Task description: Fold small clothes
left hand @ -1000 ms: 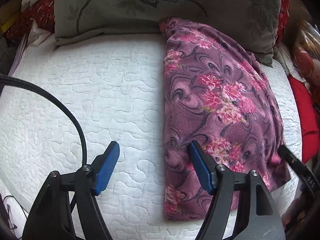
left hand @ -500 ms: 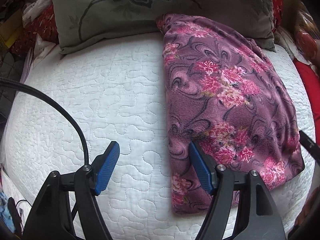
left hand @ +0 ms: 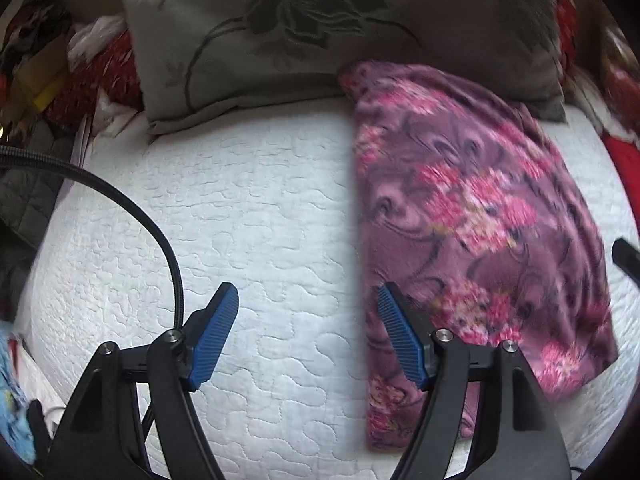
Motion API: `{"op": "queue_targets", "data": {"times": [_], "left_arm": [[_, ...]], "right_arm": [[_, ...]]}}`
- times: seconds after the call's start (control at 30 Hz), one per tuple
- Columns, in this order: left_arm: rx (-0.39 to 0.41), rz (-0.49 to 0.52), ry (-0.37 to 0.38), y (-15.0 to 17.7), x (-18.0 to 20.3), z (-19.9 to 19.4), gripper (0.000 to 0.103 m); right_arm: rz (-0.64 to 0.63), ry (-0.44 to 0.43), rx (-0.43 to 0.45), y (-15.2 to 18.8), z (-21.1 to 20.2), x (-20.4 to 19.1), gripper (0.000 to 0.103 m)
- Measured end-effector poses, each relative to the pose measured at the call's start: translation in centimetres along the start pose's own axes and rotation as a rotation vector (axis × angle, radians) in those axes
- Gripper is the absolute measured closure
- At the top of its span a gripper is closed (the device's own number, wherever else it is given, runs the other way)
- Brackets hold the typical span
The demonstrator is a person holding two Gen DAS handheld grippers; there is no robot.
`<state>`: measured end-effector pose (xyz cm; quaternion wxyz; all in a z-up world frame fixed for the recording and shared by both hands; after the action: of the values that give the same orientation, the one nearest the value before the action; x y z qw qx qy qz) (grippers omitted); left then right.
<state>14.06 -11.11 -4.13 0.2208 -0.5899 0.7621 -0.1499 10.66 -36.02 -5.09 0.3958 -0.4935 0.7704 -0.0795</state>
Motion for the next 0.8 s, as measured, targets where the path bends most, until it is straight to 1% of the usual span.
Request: {"op": "queue_targets", "data": {"times": [0.07,0.13,0.23,0.4,0.43,0.47,0.5,0.53,0.57,0.6,0.67,0.7,0.77,0.8], "left_arm": [[-0.029,-0.05,0.044,-0.4,-0.8,0.7,0.031],[-0.057,-0.071,0.059,-0.7,-1.2,1.4,0.031],[-0.068,-0.05,0.04,-1.3,-0.9,2.3,0.031],[-0.052,-0.036,0.03,-2.4,-0.4,2.6,0.031],[-0.053,-0.04,0.03,-2.6,-0.4,2.7,0.031],[-0.056,-0.045,0.033,-2.6,-0.5,2.7,0.031],[-0.058,-0.048,0.038,-2.7,-0.6,2.8,0.031],[-0.057,-0.05,0.042,-2.7,-0.7,2.8,0.031],[-0.053,-0.05,0.044,-2.8,-0.8,2.8,0.031],[-0.051,-0.05,0.044,-2.8,-0.9,2.9,0.031],[-0.055,-0.051,0.039,-2.7,-1.1,3.4,0.031],[-0.063,-0.052,0.037,-2.7,-1.2,3.7,0.031],[-0.081,-0.061,0.045,-2.6,-1.5,4.4,0.031],[-0.082,-0.064,0.051,-2.5,-1.6,4.5,0.031]], "right_arm": [[0.008,0.003,0.006,-0.7,0.6,0.1,0.075],[0.02,0.002,0.006,-1.3,1.4,0.2,0.071],[0.035,0.017,-0.018,-1.6,3.3,0.3,0.071],[0.026,-0.026,0.017,-2.9,4.5,-1.0,0.07],[0.019,-0.027,0.008,-3.0,5.0,-1.3,0.069],[0.005,-0.027,-0.02,-2.8,5.8,-1.5,0.069],[-0.029,-0.028,-0.061,-2.5,6.6,-1.9,0.08],[-0.075,-0.023,-0.065,-2.6,6.8,-2.3,0.096],[-0.104,-0.018,-0.051,-2.8,6.6,-2.6,0.096],[-0.119,-0.026,-0.02,-3.4,6.0,-3.0,0.096],[-0.087,-0.051,0.035,-4.3,4.8,-2.9,0.097],[-0.077,-0.041,0.03,-4.2,5.0,-2.5,0.097],[-0.088,0.01,-0.031,-3.3,6.3,-1.4,0.097],[-0.088,0.022,-0.062,-2.7,6.9,-1.0,0.096]]}}
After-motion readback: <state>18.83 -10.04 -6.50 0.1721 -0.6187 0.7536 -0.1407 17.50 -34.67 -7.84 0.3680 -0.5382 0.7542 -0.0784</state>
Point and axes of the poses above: each gripper's, at about its wrist camera, not at the fingertips, and z roughly the way its jaws point, x to its right, y to its underside, the point moved 9 cm from there along z, roughly the way its jaws point, and after that the axes turned 1 degree about -y, right-handed, at the moved point
